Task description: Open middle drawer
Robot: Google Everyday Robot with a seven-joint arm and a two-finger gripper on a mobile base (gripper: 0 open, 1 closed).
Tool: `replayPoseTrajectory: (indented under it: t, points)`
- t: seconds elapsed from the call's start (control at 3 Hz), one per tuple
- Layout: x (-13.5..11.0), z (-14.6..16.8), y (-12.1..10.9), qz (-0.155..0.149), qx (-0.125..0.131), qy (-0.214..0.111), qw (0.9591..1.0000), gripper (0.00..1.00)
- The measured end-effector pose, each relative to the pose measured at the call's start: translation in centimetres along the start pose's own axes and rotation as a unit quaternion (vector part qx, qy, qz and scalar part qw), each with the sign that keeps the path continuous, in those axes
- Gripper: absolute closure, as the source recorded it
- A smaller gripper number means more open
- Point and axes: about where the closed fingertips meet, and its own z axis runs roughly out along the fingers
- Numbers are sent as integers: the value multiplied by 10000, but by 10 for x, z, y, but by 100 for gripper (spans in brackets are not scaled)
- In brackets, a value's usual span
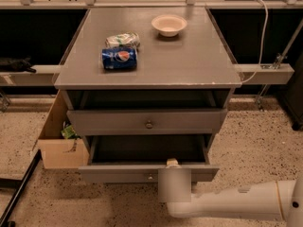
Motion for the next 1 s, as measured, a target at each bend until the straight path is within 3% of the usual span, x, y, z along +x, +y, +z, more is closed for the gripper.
replayPoseTrajectory:
  t: [0.67,1.0]
  points:
    - [-6,-7,6,99,-21,-94,9999,100]
    - [-10,-5,1,-109,-48,-202,9997,100]
